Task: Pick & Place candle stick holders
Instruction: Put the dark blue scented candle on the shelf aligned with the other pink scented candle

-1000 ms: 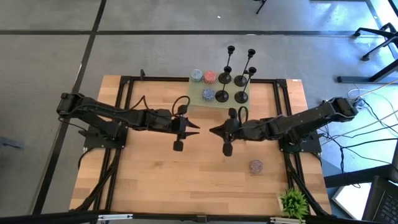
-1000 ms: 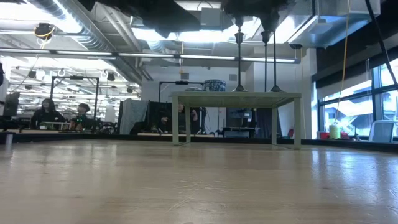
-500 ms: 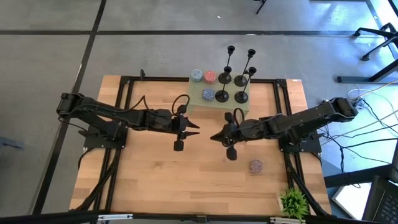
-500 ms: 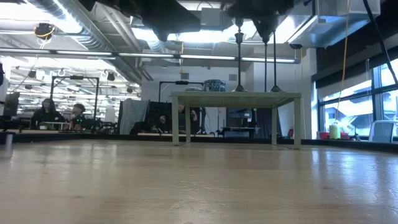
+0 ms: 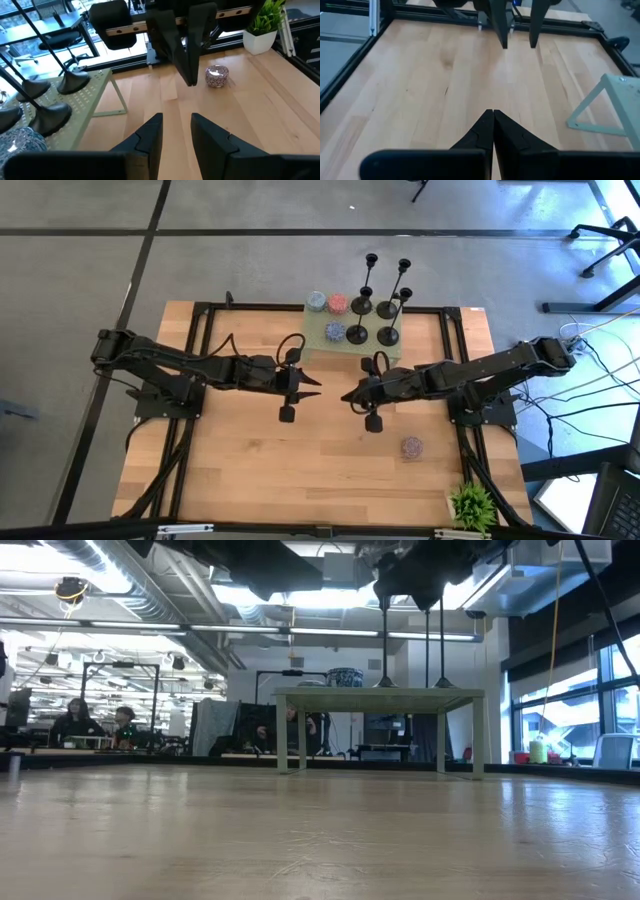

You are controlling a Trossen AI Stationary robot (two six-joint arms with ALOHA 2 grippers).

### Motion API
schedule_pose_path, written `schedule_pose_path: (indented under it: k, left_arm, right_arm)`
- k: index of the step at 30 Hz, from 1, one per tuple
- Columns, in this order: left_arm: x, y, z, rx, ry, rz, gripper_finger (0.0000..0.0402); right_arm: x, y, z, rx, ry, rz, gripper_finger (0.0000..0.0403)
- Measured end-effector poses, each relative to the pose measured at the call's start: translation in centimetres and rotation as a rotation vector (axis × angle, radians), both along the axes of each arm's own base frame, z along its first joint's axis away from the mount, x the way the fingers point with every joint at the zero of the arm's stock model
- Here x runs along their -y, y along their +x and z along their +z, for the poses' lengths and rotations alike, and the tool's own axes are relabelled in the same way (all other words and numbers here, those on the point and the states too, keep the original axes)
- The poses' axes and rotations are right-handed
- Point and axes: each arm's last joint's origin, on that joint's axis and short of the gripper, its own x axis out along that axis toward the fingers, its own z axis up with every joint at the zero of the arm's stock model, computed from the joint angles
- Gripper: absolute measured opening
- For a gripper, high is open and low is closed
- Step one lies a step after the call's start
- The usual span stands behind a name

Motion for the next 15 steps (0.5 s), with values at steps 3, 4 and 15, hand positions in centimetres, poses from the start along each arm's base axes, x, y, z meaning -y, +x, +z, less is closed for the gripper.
schedule_pose_path:
  k: [3,4,15]
  left_arm:
    - [0.0,0.0,0.0,0.0,0.002,-0.001,0.0098]
    - [0.0,0.0,0.0,0.0,0.003,-0.001,0.0098]
    - [0.0,0.0,0.0,0.002,-0.025,0.009,0.0098]
  right_arm:
    - [-0.04,0.04,0.09,0.011,-0.005,0.005,0.0013]
    - [-0.04,0.05,0.09,0.011,-0.004,0.005,0.0013]
    - [-0.09,0.1,0.19,0.023,0.006,0.013,0.0013]
